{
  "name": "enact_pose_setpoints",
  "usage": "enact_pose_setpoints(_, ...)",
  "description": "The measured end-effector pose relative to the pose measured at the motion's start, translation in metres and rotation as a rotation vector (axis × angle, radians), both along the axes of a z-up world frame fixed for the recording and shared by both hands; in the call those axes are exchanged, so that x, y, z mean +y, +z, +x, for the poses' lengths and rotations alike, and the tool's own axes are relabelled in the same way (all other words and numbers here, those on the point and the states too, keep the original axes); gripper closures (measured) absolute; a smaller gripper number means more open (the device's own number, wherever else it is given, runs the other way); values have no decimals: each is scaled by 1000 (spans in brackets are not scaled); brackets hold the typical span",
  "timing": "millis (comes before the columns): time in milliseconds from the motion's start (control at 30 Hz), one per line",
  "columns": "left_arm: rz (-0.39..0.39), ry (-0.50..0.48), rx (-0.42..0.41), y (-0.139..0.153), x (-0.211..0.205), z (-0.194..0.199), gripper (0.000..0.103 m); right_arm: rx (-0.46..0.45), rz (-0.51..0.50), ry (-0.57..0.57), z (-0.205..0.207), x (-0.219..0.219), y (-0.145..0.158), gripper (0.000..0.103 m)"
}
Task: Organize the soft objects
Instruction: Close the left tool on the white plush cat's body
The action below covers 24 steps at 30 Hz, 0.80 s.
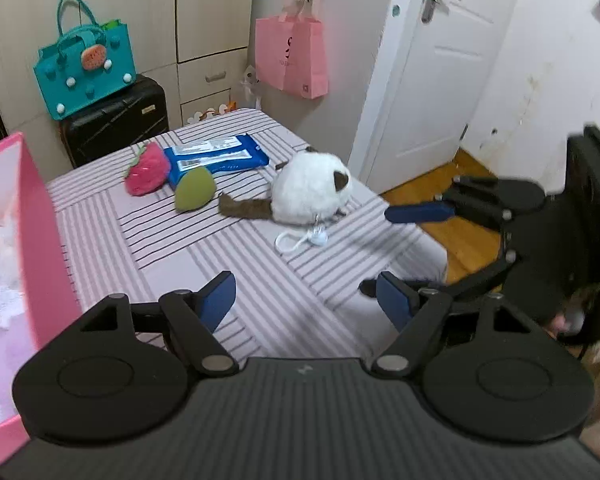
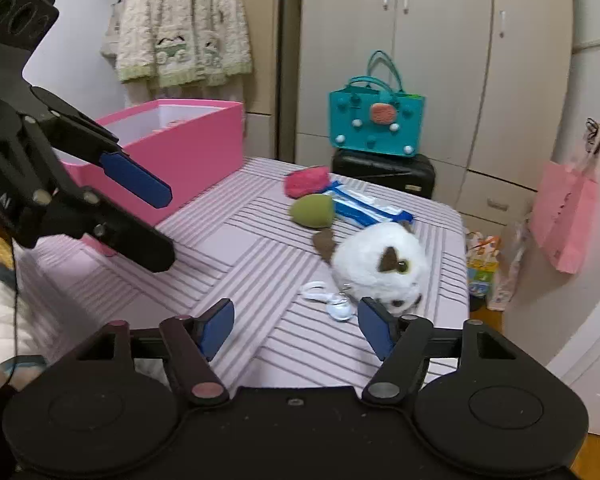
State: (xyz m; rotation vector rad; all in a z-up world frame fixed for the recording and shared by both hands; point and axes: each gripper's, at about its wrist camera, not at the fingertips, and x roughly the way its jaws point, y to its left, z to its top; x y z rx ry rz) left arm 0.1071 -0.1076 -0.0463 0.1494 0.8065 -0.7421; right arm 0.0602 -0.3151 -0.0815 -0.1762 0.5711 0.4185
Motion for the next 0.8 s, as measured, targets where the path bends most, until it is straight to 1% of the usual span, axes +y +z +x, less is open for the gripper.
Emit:
enact_pose_setpoints(67, -31, 8, 22, -6, -6, 10, 26, 8, 25, -14, 7, -4, -4, 29)
enact_pose_setpoints(167, -84, 0, 43, -11, -15, 21, 26, -41, 21, -47, 14, -7, -12, 22)
enact_pose_setpoints(233, -118, 3, 37, -15, -21, 27, 26, -69, 14, -64, 20, -7, -18, 20)
enact_pose_setpoints(300, -145, 16, 28, -19, -26, 33, 24, -73, 30, -78, 27, -9, -22, 19)
enact_pose_setpoints(367, -172, 25, 37, -25, -31, 40, 22, -76, 50, -90, 32, -11, -26, 17)
enact_pose_setpoints(467, -192, 24, 100, -36, -39, 54, 21, -111, 72, -125, 36, -18, -32, 16)
enact_pose_setpoints(533, -195, 25, 121, -44, -44, 60, 21, -128, 80, -141, 38, -21, -36, 15)
enact_pose_setpoints(633, -203, 52, 104, -51, -48, 66, 21, -128, 95, -141, 44, -26, -42, 15)
enact_pose_setpoints(800, -230, 99, 45, -57, -54, 72, 21, -143, 116, -167, 55, -33, -50, 15)
